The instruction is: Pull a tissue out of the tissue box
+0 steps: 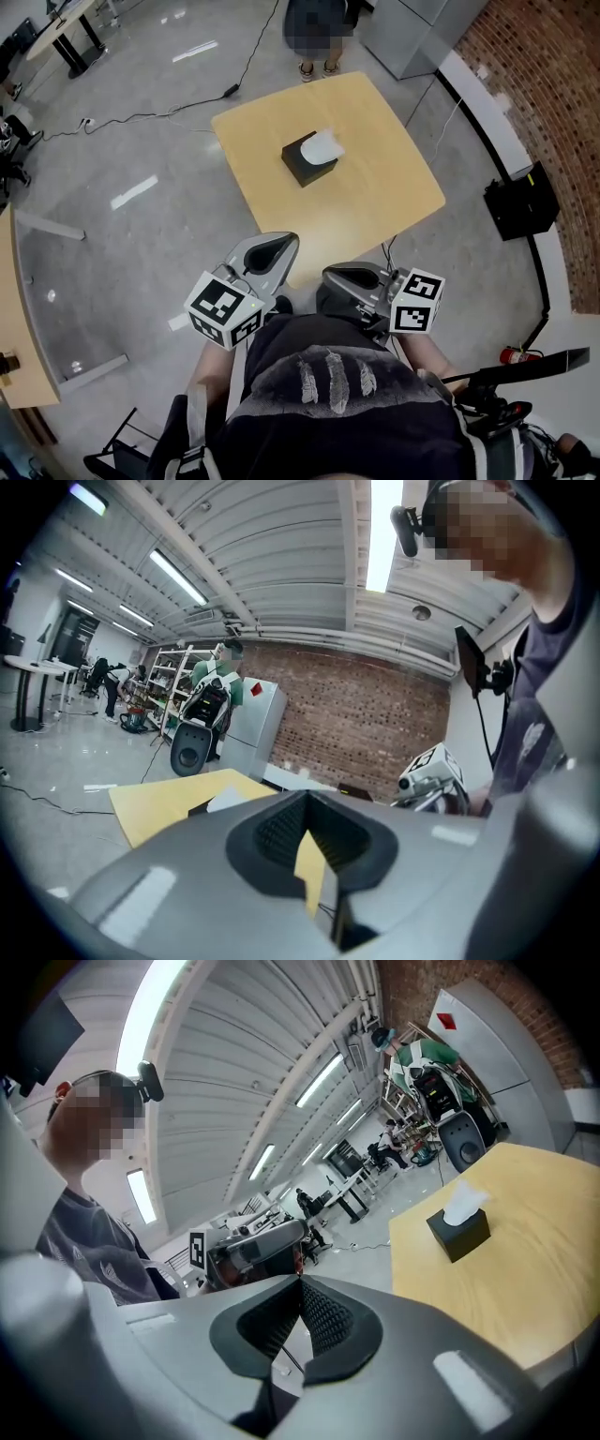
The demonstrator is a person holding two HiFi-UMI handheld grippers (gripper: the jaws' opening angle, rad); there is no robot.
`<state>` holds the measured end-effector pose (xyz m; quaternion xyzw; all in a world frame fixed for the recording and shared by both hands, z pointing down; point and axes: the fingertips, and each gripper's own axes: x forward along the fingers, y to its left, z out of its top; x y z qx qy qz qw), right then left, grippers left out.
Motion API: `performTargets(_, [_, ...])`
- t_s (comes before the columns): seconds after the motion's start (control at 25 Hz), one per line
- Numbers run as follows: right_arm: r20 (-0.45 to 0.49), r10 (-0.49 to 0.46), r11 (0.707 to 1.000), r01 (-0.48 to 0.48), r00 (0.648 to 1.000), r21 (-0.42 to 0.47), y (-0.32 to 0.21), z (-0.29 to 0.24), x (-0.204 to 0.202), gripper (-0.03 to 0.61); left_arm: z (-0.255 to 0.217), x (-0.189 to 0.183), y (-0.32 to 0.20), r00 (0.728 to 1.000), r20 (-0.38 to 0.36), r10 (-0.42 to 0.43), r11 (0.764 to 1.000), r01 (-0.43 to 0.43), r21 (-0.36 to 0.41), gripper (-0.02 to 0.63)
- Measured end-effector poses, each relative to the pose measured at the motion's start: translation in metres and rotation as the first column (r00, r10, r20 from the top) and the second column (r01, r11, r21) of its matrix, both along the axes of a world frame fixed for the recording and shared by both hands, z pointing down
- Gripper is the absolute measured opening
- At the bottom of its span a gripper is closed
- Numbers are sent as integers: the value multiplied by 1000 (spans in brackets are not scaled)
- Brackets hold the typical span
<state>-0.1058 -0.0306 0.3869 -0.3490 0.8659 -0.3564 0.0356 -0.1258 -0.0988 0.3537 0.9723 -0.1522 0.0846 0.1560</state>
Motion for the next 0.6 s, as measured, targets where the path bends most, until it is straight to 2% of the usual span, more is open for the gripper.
performTargets(0.4, [147,56,998,-54,988,-14,-35,6,76,-3,0,79,-29,995,90,43,999,-43,-2,3])
performTargets(0.6, [181,57,998,-58,982,3,-49,8,113,-3,-2,114,-38,991,127,37,999,-38,10,3])
